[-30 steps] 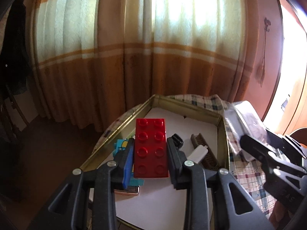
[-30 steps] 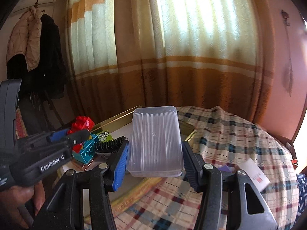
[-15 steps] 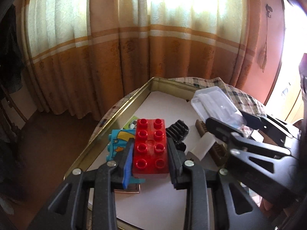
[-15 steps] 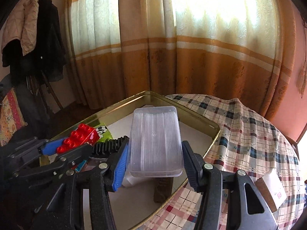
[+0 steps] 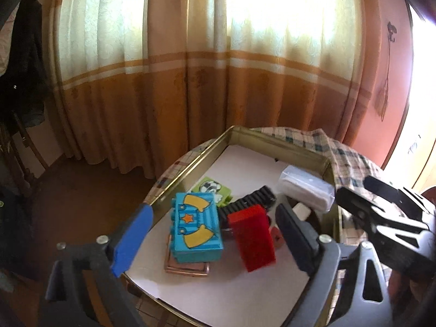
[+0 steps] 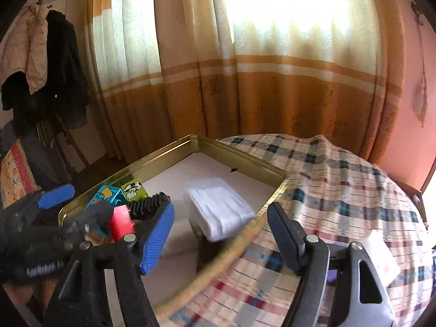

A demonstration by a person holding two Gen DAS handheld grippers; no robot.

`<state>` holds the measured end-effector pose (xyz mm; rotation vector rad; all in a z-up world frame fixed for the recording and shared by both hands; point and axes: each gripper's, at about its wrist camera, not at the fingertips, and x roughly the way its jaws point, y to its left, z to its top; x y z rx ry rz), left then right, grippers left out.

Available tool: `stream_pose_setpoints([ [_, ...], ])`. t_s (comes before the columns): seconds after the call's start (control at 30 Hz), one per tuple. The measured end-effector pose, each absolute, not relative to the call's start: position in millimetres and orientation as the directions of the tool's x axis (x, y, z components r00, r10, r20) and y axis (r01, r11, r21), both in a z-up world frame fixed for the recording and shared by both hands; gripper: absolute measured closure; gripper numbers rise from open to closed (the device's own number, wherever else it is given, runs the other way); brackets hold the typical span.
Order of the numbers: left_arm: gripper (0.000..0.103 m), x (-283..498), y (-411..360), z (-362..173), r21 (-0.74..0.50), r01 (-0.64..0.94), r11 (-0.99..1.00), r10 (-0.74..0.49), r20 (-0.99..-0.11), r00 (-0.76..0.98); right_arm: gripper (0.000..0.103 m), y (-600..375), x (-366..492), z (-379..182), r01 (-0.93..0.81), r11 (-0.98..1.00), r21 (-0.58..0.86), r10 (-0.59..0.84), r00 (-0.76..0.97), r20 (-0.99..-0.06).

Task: Organize rigid objects
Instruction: 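Open the left tool to drop the red brick into the tray while the right tool releases the box, then move the left tool to the purple cube while the right tool reaches the white card box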

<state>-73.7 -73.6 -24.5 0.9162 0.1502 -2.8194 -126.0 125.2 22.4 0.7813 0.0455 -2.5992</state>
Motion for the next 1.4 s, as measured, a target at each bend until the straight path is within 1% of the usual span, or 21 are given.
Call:
stream_pose_setpoints([
  [0.03,0.003,-72,-69,-24,-0.045,0.187,-0.981,-0.125,-0.585,-0.801,0.03,133,-121,23,0.402,-0.912,0.085,-0.383,-0.757,-0.529],
  [0.13,0.003,-69,-56,-24,-0.043,0.164,-0.985,-0.109,-0.579,-0.808,0.03,153,-111,22,0.381,-0.923,0.06,-0.353,-0.77,-0.532],
  [0.33,0.003,-72,-11,-27,-0.031,0.087,-0.996,-0.053,-0.581,-0.812,0.03,208,-103,12,0.293,-0.956,0.01,-0.249,-0.794,-0.554],
  [0.6,0.003,-85,53,-32,0.043,-0.01,-0.999,-0.016,-0.576,-0.817,0.03,270,-122,0,0.132,-0.991,0.0,-0.105,-0.784,-0.612],
  [0.8,0.003,-100,79,-34,0.064,-0.044,-0.997,-0.002,-0.589,-0.808,0.03,280,-139,-9,0.129,-0.991,0.031,-0.119,-0.755,-0.645],
  [1.03,0.003,-110,87,-37,0.069,-0.05,-0.996,-0.002,-0.606,-0.795,0.03,271,-157,-19,0.158,-0.987,0.036,-0.139,-0.712,-0.689],
  [1.13,0.003,-117,89,-42,0.062,-0.054,-0.997,0.003,-0.622,-0.783,0.03,271,-167,-28,0.158,-0.986,0.054,-0.147,-0.671,-0.727],
  [1.2,0.003,-121,92,-45,0.058,-0.058,-0.997,0.008,-0.63,-0.776,0.032,271,-171,-32,0.158,-0.985,0.064,-0.153,-0.649,-0.745],
  [1.23,0.003,-123,93,-46,0.057,-0.061,-0.997,0.011,-0.634,-0.773,0.039,272,-173,-34,0.157,-0.985,0.068,-0.154,-0.643,-0.75],
  [1.27,0.003,-125,95,-47,0.056,-0.064,-0.996,0.014,-0.638,-0.77,0.052,273,-175,-35,0.152,-0.986,0.073,-0.155,-0.638,-0.754],
  [1.3,0.003,-126,97,-48,0.054,-0.067,-0.996,0.016,-0.641,-0.768,0.059,275,-176,-36,0.155,-0.985,0.081,-0.161,-0.633,-0.757],
  [1.4,0.003,-128,103,-49,0.051,-0.081,-0.995,0.029,-0.645,-0.764,0.06,276,-176,-37,0.168,-0.98,0.105,-0.188,-0.62,-0.762],
])
